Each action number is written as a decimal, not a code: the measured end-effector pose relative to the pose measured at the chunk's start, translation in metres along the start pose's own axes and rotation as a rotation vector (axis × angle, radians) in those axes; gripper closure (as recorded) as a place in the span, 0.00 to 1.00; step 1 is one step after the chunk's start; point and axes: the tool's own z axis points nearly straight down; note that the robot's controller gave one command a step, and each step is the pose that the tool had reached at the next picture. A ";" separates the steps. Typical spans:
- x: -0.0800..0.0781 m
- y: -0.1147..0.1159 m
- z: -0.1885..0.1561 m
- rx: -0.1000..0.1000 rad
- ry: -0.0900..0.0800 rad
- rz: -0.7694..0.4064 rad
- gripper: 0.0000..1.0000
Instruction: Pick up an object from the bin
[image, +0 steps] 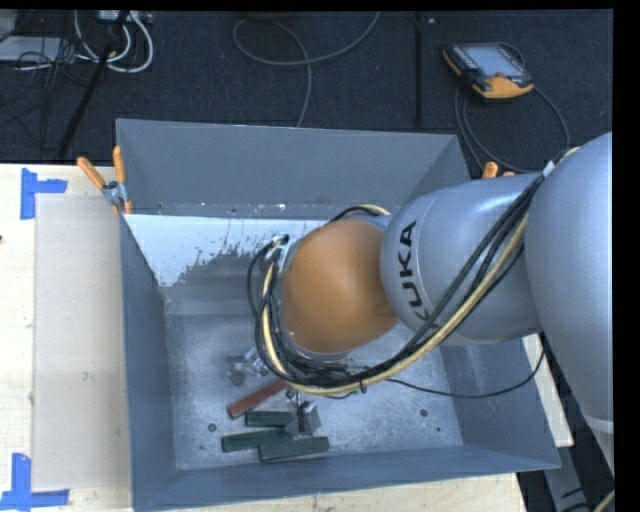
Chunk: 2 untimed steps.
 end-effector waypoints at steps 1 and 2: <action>-0.064 -0.036 0.040 -0.002 0.000 -0.097 1.00; -0.064 -0.036 0.040 -0.003 0.000 -0.097 1.00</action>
Offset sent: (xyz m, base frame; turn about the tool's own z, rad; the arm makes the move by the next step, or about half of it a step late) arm 0.0000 0.0000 0.0000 0.0000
